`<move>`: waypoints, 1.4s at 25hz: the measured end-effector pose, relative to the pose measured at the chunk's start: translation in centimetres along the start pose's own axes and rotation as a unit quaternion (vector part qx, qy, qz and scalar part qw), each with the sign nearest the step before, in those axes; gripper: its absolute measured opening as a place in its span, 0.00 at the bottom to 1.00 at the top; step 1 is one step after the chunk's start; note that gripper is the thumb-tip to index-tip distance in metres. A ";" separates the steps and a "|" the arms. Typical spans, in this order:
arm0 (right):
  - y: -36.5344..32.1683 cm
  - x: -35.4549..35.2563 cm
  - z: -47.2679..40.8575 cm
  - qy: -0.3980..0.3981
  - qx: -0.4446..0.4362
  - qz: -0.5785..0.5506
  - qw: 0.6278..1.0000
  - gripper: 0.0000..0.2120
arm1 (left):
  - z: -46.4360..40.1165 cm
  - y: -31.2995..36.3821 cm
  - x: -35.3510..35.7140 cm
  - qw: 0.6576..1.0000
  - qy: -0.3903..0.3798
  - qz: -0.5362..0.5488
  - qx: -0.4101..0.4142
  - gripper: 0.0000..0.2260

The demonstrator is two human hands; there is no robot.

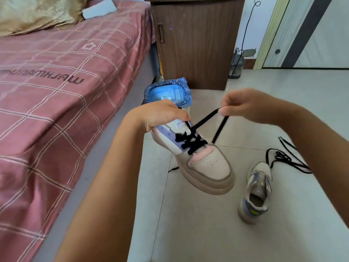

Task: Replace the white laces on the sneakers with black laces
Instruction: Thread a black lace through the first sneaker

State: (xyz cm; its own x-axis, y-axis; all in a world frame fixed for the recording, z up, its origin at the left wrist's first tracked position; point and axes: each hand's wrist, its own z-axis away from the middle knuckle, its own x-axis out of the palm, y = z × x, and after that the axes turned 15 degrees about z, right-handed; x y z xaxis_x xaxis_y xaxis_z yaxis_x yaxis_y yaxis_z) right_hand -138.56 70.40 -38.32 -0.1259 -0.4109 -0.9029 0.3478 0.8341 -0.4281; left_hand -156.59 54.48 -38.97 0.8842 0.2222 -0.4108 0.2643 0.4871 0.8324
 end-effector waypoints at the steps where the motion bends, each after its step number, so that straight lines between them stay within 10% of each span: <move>1: 1.1 -0.8 0.2 0.005 0.024 0.005 1.000 0.07 | 0.0 0.0 -0.2 1.000 0.000 -0.003 0.000 0.28; 11: 4.6 -3.9 1.2 -0.051 0.093 -0.075 0.992 0.06 | 0.6 0.7 -0.1 1.000 -0.002 -0.006 -0.003 0.34; 17: 2.1 0.1 -0.5 0.258 0.088 0.071 0.959 0.14 | 1.4 0.3 0.4 0.988 -0.051 0.111 0.090 0.10; 23: -1.9 -0.5 -0.3 0.080 -0.004 0.091 0.993 0.20 | 1.4 1.5 2.4 0.956 0.050 0.271 0.102 0.10; 35: -3.1 -1.9 0.3 0.414 -0.153 0.222 0.869 0.11 | 3.3 4.5 2.8 0.860 0.077 0.498 0.086 0.07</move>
State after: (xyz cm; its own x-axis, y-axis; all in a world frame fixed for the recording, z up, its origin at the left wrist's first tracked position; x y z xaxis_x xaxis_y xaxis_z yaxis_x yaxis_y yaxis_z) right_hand -139.12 68.47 -35.30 -0.7116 0.2775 -0.6454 0.2865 0.9535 0.0941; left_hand -151.61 54.52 -35.11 0.6476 0.5719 0.5036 -0.5286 -0.1389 0.8374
